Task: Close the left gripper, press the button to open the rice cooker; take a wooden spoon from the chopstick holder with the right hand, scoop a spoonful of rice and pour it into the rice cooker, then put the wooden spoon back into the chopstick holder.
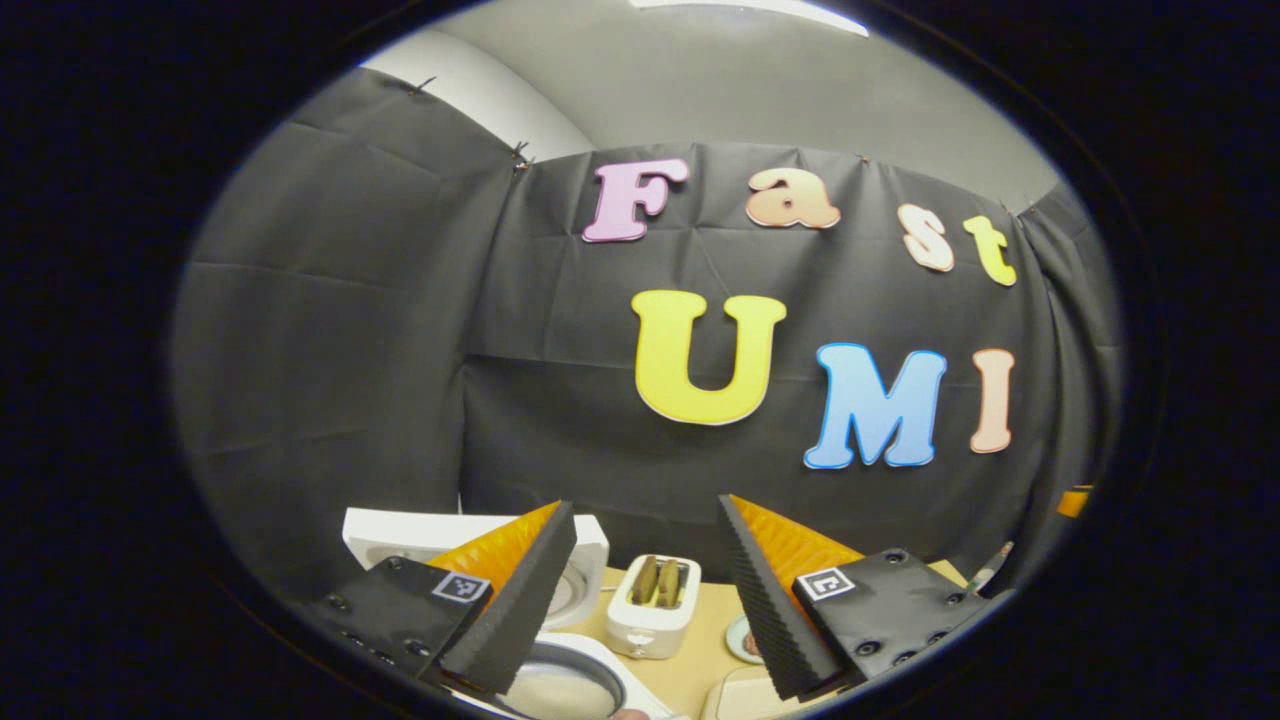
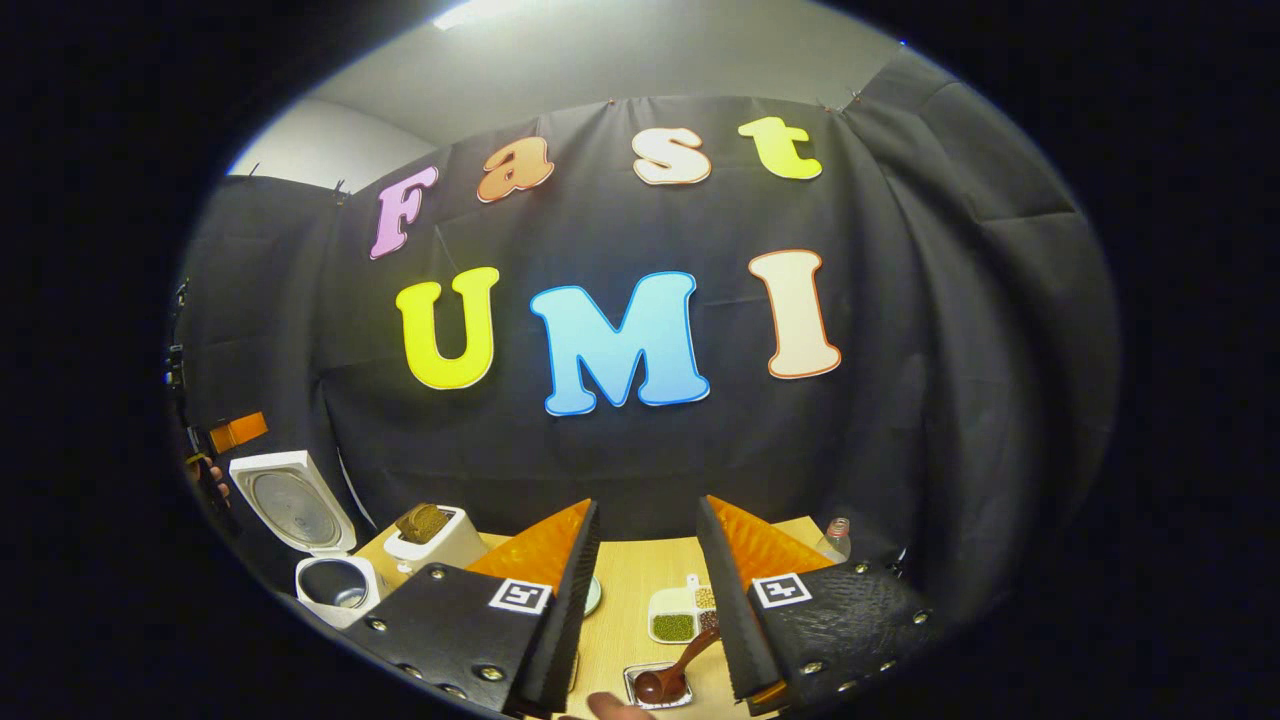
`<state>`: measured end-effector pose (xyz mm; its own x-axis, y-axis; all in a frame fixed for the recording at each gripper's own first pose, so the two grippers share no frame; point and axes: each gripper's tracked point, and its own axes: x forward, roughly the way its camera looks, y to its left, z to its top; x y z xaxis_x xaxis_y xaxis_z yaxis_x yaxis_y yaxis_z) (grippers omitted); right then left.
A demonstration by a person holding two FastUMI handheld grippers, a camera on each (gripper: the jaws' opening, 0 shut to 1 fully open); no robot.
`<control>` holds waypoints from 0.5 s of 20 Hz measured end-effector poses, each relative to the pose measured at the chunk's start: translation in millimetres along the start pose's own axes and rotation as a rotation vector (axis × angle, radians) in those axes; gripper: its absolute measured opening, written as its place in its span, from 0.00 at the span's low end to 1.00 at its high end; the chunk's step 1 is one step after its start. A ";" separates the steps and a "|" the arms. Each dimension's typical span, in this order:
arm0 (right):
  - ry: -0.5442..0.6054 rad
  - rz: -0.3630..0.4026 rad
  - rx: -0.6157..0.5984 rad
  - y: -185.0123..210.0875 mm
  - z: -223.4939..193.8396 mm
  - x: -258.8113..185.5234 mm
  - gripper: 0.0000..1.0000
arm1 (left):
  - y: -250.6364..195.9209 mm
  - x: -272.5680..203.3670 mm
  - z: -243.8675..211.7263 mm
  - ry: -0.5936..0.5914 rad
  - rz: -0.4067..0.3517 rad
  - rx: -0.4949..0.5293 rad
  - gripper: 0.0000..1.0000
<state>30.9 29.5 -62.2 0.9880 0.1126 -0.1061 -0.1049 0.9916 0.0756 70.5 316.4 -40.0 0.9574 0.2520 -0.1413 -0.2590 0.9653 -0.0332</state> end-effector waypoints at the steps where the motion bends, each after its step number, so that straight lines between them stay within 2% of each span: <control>1: -0.004 0.006 0.002 4.5 1.3 1.2 0.80 | 11.6 7.2 3.3 -0.003 0.016 0.006 0.98; 2: -0.013 0.003 -0.001 1.8 0.8 12.6 1.00 | 23.4 15.2 9.9 -0.013 0.033 0.020 0.98; 5: -0.028 -0.005 -0.015 1.1 8.0 0.1 0.99 | 54.2 37.2 20.1 -0.030 0.077 0.057 0.98; 6: -0.024 -0.003 -0.012 1.0 7.9 1.2 1.00 | 65.8 46.0 20.0 -0.029 0.091 0.056 0.94; 10: -0.015 -0.002 -0.008 3.2 6.2 7.8 0.99 | 112.3 85.2 -3.4 0.038 0.148 0.000 0.98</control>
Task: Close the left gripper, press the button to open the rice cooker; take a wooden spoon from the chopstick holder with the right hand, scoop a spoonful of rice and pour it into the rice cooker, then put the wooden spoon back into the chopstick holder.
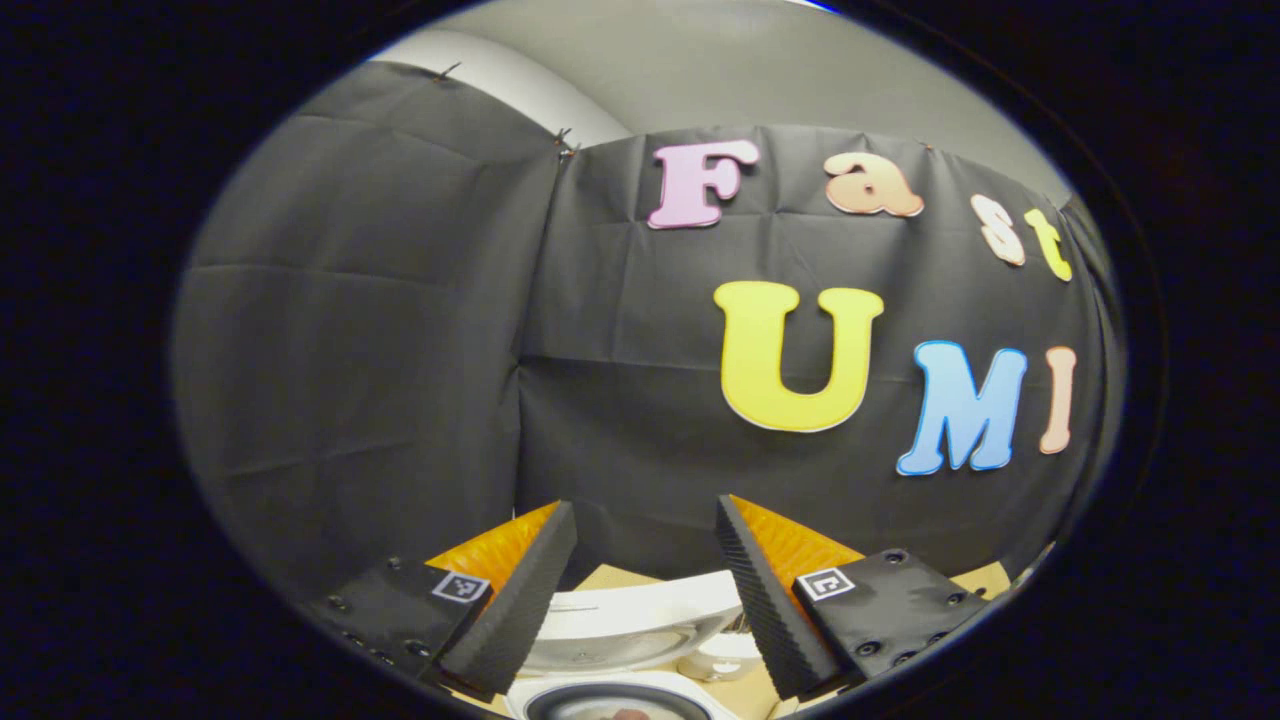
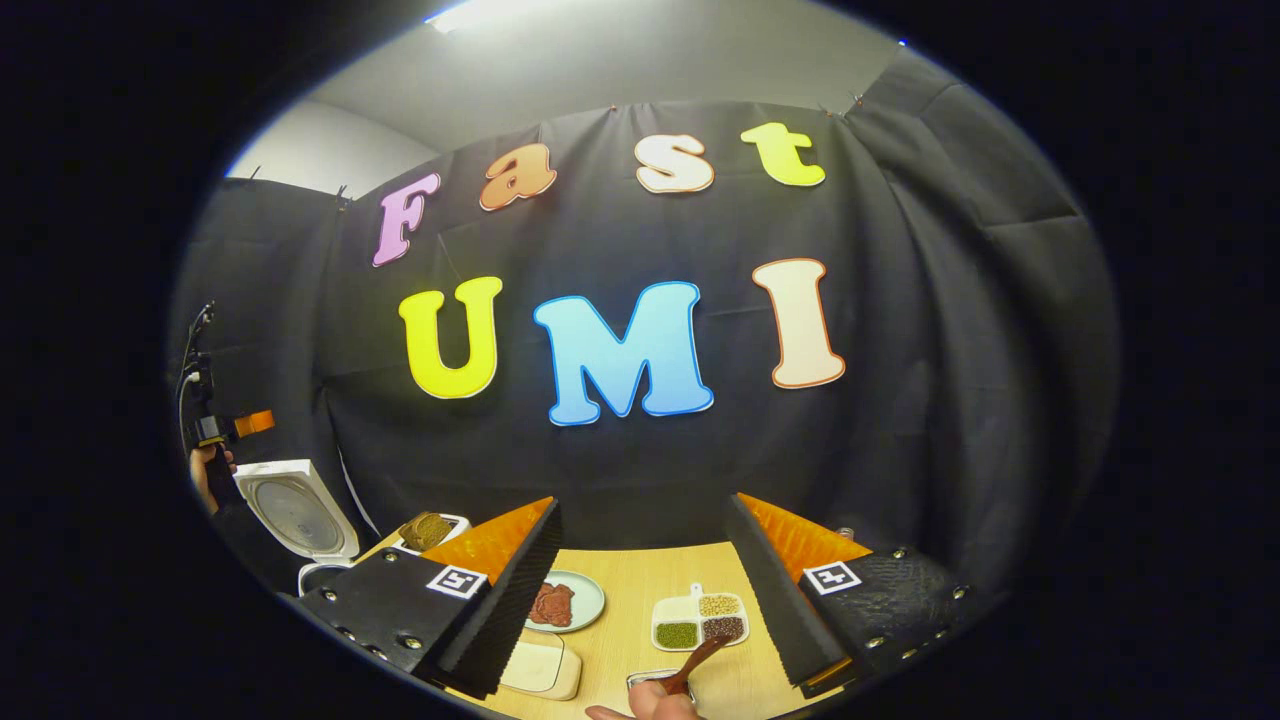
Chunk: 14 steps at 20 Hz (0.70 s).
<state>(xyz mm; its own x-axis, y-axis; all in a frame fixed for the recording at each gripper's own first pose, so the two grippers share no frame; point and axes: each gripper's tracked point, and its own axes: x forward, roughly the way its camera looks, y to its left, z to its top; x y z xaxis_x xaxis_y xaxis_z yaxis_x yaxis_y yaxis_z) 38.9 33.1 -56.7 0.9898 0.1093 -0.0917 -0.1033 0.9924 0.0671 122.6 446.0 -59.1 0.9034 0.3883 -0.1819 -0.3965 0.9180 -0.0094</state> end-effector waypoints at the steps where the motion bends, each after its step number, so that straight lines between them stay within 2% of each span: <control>1: 0.003 0.002 -0.003 0.9 -0.7 1.3 0.99 | 8.9 6.5 -8.7 0.016 0.016 0.003 0.98; 5: 0.010 0.008 -0.009 5.4 -2.7 6.0 1.00 | 31.0 29.4 -41.0 0.092 0.065 0.016 0.94; 7: 0.011 0.011 -0.012 7.5 -2.9 8.4 1.00 | 37.7 32.3 -64.7 0.156 0.093 -0.003 0.99; 8: 0.011 0.012 -0.014 8.4 -3.0 9.3 1.00 | 38.5 37.1 -62.7 0.122 0.093 0.043 0.98; 9: 0.014 0.013 -0.014 9.8 -4.3 10.2 0.99 | 36.2 34.0 -66.7 0.135 0.100 0.062 0.98; 12: 0.021 0.019 -0.004 13.2 -6.0 13.2 0.99 | 34.7 21.9 -68.1 0.114 0.109 0.064 0.92; 13: 0.021 0.024 0.002 14.8 -6.3 13.6 0.99 | 32.0 16.3 -68.0 0.113 0.110 0.065 0.99; 14: 0.020 0.027 0.002 16.3 -6.1 14.1 0.99 | 29.8 11.1 -69.1 0.116 0.112 0.064 0.91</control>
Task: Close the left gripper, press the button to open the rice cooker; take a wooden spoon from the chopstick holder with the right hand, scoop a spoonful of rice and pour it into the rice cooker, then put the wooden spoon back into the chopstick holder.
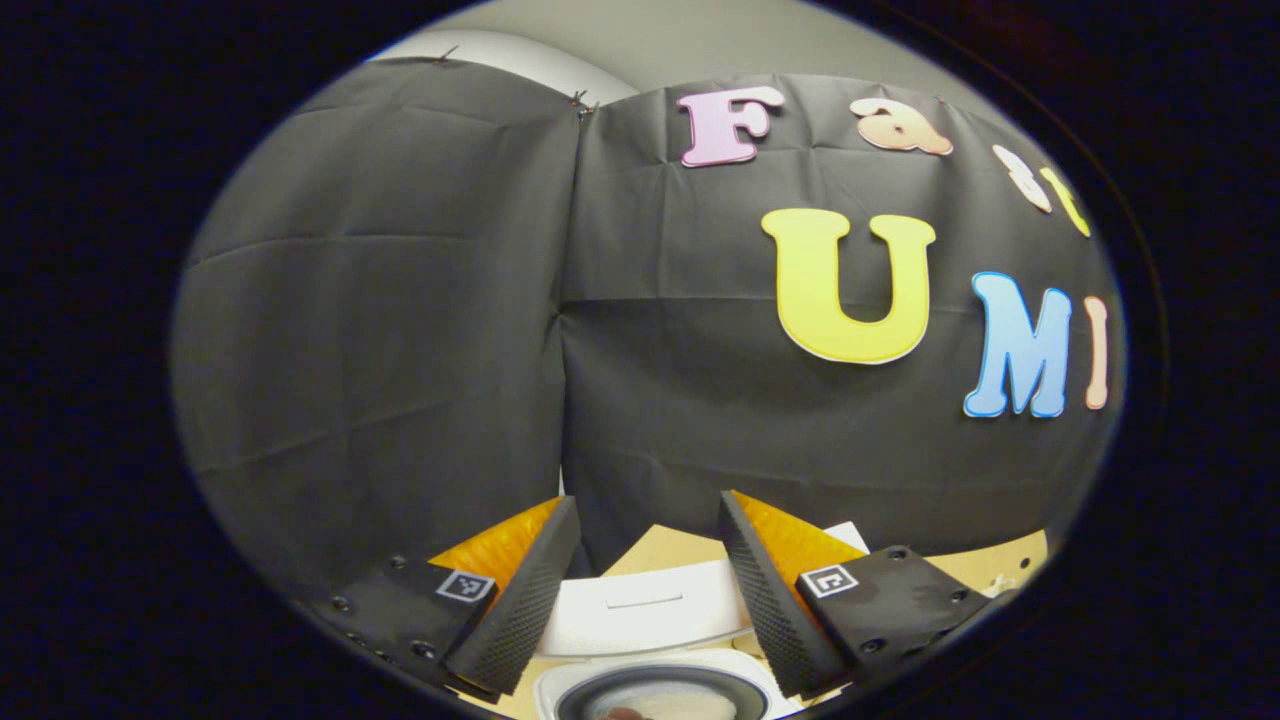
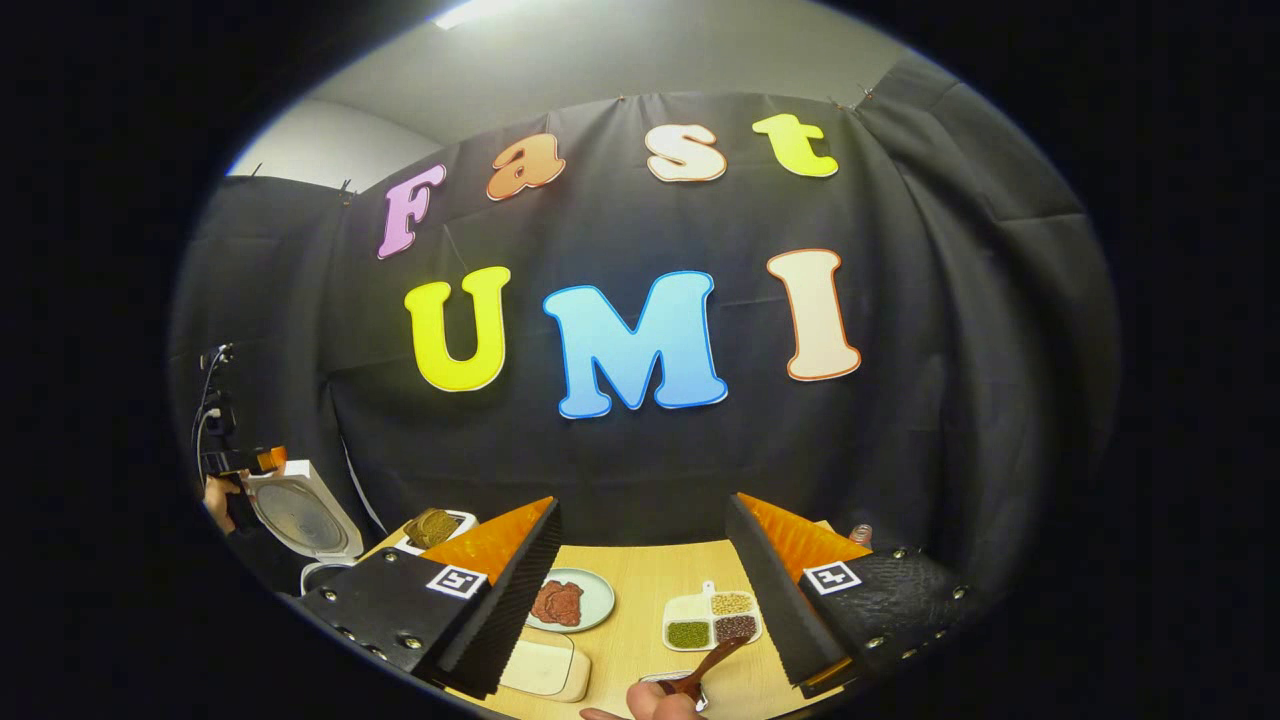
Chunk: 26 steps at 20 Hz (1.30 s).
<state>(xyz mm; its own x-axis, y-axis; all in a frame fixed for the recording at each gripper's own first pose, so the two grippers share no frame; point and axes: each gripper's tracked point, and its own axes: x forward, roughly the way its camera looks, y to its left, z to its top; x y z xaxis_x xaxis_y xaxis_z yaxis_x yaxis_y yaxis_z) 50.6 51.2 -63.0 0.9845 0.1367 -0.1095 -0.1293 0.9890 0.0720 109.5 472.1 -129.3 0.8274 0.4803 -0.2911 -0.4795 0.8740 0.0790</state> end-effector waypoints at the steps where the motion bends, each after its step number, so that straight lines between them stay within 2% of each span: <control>1: 0.000 0.001 -0.004 0.1 -0.4 0.5 0.99 | 0.1 -1.0 -1.4 0.003 0.000 -0.002 1.00; 2: -0.001 0.004 -0.006 1.3 0.0 0.5 0.99 | -1.1 -5.9 -4.0 0.009 0.000 -0.004 0.96; 3: 0.000 0.007 -0.003 2.2 0.0 0.4 0.99 | -4.1 -15.5 -9.0 0.013 0.000 -0.007 1.00; 4: 0.001 0.010 0.002 2.6 -0.6 0.6 0.99 | -6.3 -23.7 -12.7 0.016 -0.001 -0.008 0.95; 8: -0.017 0.010 0.039 1.5 4.9 -1.3 1.00 | -16.4 -55.3 -31.7 0.013 -0.009 -0.006 1.00; 9: -0.024 0.006 0.026 -0.1 6.4 -2.9 0.99 | -18.9 -64.1 -37.7 0.019 -0.010 -0.011 0.95; 14: -0.058 0.027 -0.032 13.1 15.7 -13.6 0.99 | -28.7 -103.2 -75.8 0.006 0.001 -0.006 0.95; 15: -0.058 0.034 -0.040 16.2 15.5 -15.1 1.00 | -31.3 -109.9 -85.5 0.009 0.004 -0.003 1.00; 16: -0.056 0.042 -0.042 19.8 15.0 -16.3 0.99 | -34.0 -116.1 -93.9 0.013 0.006 -0.001 1.00; 17: -0.054 0.047 -0.043 21.2 14.4 -17.1 0.99 | -35.8 -121.1 -102.2 0.017 0.008 -0.001 0.95; 18: -0.052 0.050 -0.045 22.3 13.9 -18.3 0.99 | -37.7 -126.7 -110.2 0.022 0.009 -0.001 0.95; 19: -0.050 0.051 -0.044 22.4 13.7 -19.5 0.99 | -39.8 -132.7 -118.5 0.029 0.008 0.001 0.95; 20: -0.055 0.053 -0.037 22.6 15.3 -21.2 1.00 | -41.2 -137.0 -126.8 0.041 0.007 -0.004 1.00; 22: -0.065 0.052 -0.038 22.4 19.3 -23.5 0.99 | -45.4 -145.5 -146.2 0.071 0.004 -0.009 0.95; 26: -0.055 0.056 -0.038 22.8 16.1 -26.2 1.00 | -48.4 -153.9 -185.5 0.143 0.000 -0.005 0.95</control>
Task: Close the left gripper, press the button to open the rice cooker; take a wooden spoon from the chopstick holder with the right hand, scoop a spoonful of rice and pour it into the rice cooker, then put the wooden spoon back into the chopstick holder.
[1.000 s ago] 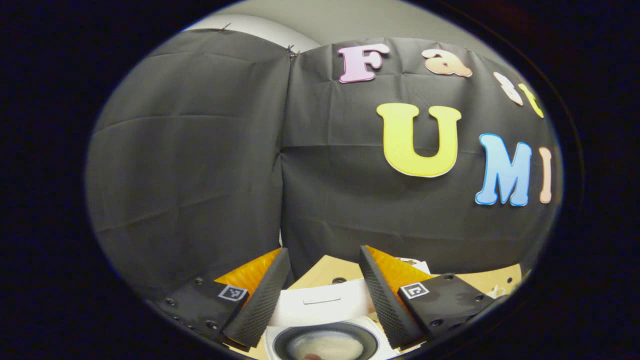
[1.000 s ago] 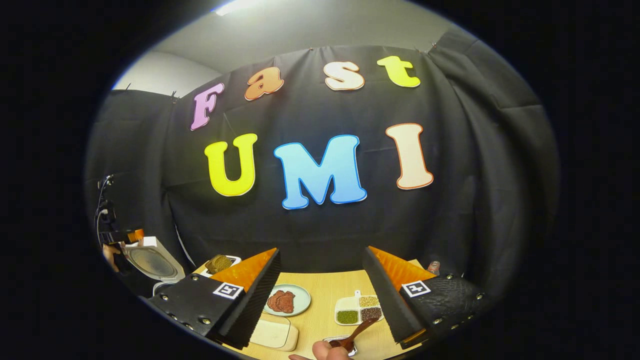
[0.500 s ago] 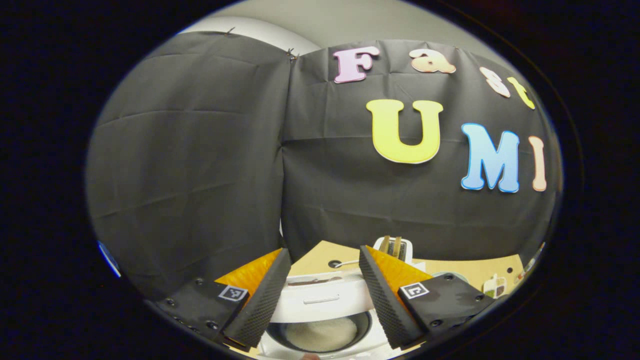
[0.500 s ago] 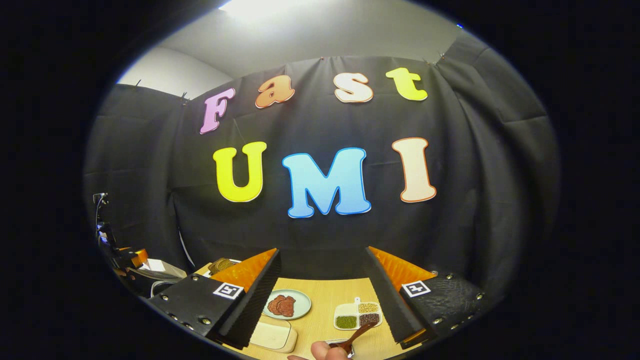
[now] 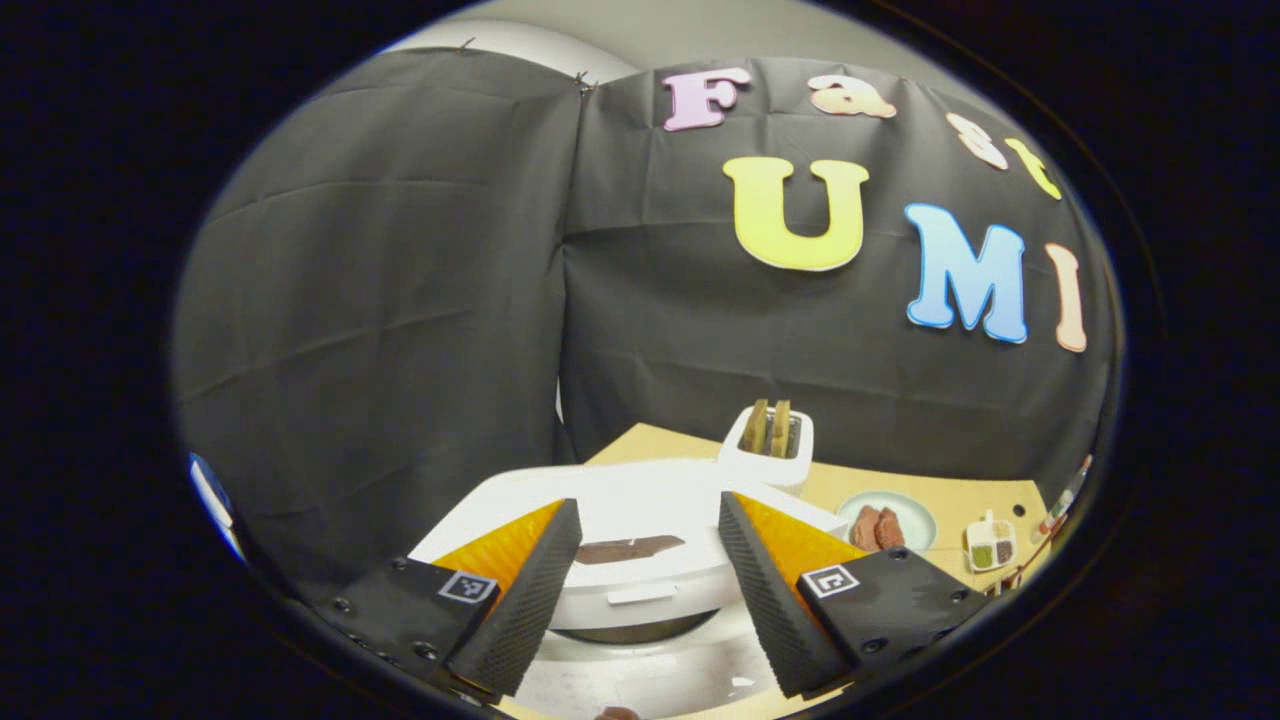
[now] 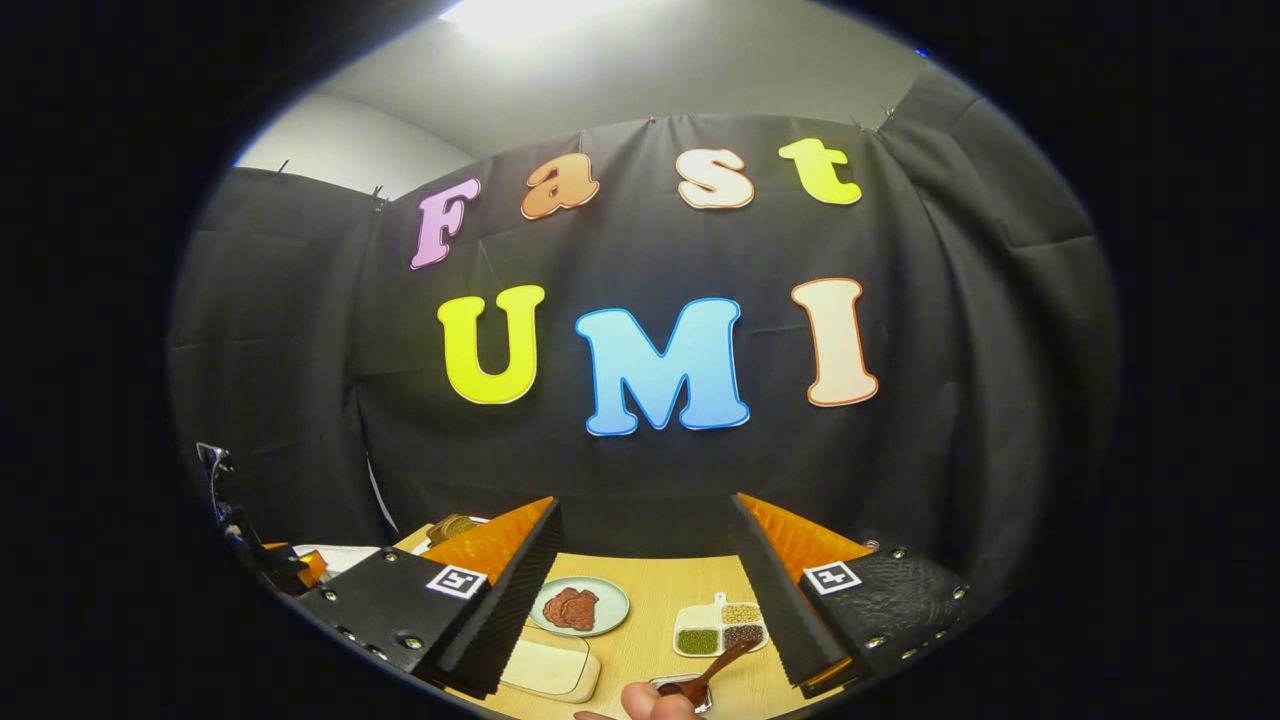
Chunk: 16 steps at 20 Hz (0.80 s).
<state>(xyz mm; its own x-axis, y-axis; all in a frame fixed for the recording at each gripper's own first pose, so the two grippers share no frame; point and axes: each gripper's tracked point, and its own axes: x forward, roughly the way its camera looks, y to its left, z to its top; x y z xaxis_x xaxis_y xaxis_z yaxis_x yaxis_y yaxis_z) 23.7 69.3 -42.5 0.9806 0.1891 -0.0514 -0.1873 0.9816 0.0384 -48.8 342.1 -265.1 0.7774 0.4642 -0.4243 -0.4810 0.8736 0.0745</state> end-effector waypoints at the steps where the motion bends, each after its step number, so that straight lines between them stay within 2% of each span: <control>1: 0.002 0.001 0.004 -0.5 -0.8 -0.3 1.00 | 0.7 0.4 -9.1 0.014 0.005 0.007 0.95; 2: 0.003 0.000 0.005 -1.0 -0.7 -0.5 1.00 | 1.2 0.3 -15.0 0.022 0.007 0.015 1.00; 5: 0.006 0.002 -0.002 -0.4 -0.5 -1.1 1.00 | 3.7 2.1 -21.5 0.025 0.014 0.020 1.00; 6: 0.009 0.002 -0.001 -0.8 -2.1 -0.8 1.00 | 4.9 4.4 -25.5 0.046 0.017 0.004 0.97; 8: 0.016 0.006 0.007 0.0 -3.6 -0.9 1.00 | 6.5 12.2 -44.3 0.118 0.028 -0.009 1.00; 9: 0.020 0.005 0.008 -0.1 -3.9 -0.7 1.00 | 7.0 15.1 -57.4 0.168 0.030 -0.004 0.96; 10: 0.023 0.007 0.009 0.1 -4.6 -0.6 1.00 | 6.2 17.5 -72.5 0.226 0.029 0.007 0.98; 11: 0.026 0.008 0.009 0.6 -5.8 -0.4 1.00 | 7.2 15.1 -67.0 0.218 0.031 0.034 1.00; 12: 0.027 0.010 0.011 1.6 -6.2 -0.4 1.00 | 5.3 18.8 -69.0 0.257 0.027 0.018 1.00; 15: 0.029 0.019 0.010 4.2 -6.8 -1.1 1.00 | 4.3 17.0 -70.0 0.263 0.022 0.010 1.00; 16: 0.027 0.022 0.010 4.6 -6.7 -1.4 0.99 | 4.5 18.5 -71.5 0.264 0.020 0.012 0.95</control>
<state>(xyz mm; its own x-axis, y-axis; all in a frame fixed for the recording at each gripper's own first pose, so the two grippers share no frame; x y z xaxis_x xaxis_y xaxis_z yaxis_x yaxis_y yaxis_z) 21.1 73.7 -48.9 0.9744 0.2113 -0.0770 -0.2079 0.9769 0.0502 -65.6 344.2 -337.2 0.6342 0.4289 -0.6433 -0.4893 0.8669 0.0957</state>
